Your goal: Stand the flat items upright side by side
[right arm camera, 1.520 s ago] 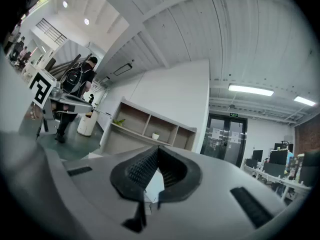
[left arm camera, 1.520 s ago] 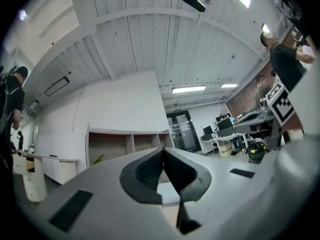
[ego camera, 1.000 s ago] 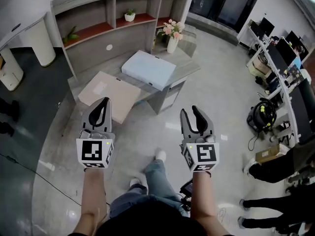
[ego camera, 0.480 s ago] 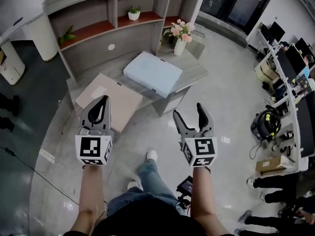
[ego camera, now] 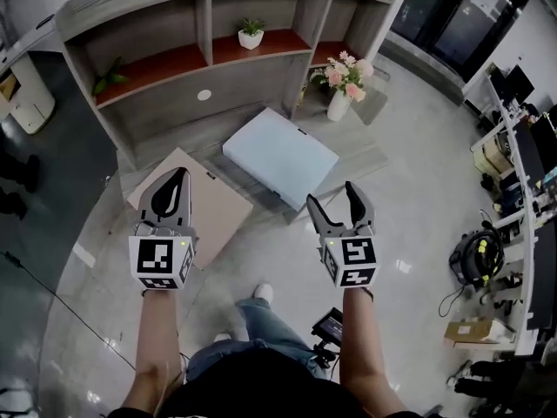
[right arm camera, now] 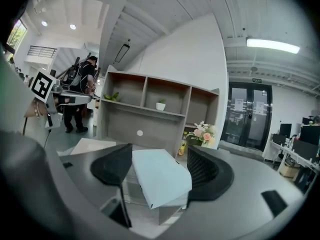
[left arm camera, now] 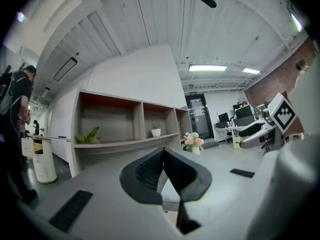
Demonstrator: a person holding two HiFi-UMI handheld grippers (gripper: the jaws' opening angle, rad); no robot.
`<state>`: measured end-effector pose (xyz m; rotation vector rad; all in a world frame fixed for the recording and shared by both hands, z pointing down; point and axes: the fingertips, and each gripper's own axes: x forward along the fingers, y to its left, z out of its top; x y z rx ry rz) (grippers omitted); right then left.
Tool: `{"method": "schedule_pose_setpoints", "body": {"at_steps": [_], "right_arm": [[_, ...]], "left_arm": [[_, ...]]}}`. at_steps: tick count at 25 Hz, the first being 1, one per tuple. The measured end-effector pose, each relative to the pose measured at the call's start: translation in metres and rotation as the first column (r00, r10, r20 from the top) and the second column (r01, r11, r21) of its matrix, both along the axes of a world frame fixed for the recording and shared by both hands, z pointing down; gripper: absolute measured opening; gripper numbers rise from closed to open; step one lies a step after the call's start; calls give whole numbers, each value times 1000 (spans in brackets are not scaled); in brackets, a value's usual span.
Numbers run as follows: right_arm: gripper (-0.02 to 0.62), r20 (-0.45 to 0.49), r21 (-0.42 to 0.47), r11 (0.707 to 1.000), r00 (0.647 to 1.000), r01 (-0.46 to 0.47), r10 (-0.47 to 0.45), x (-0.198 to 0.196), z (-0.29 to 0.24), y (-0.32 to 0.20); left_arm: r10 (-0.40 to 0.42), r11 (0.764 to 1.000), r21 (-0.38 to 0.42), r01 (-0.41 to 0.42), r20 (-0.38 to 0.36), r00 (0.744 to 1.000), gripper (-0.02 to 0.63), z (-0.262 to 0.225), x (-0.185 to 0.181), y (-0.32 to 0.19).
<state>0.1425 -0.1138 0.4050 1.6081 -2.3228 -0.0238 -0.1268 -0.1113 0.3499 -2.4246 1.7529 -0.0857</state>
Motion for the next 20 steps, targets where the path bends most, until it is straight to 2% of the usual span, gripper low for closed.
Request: {"method": "schedule_pose_setpoints", "body": {"at_steps": [9, 15, 20], "right_arm": [[351, -46, -129, 985, 992, 111, -118, 6, 48, -84], [351, -63, -243, 955, 980, 170, -190, -11, 96, -103], [351, -111, -336, 920, 962, 200, -250, -30, 145, -102]], "left_arm": [[-121, 990, -76, 121, -1, 993, 11, 27, 2, -57], [-171, 976, -134, 169, -2, 985, 11, 54, -8, -66], [-159, 972, -173, 156, 2, 987, 11, 69, -14, -69]]}}
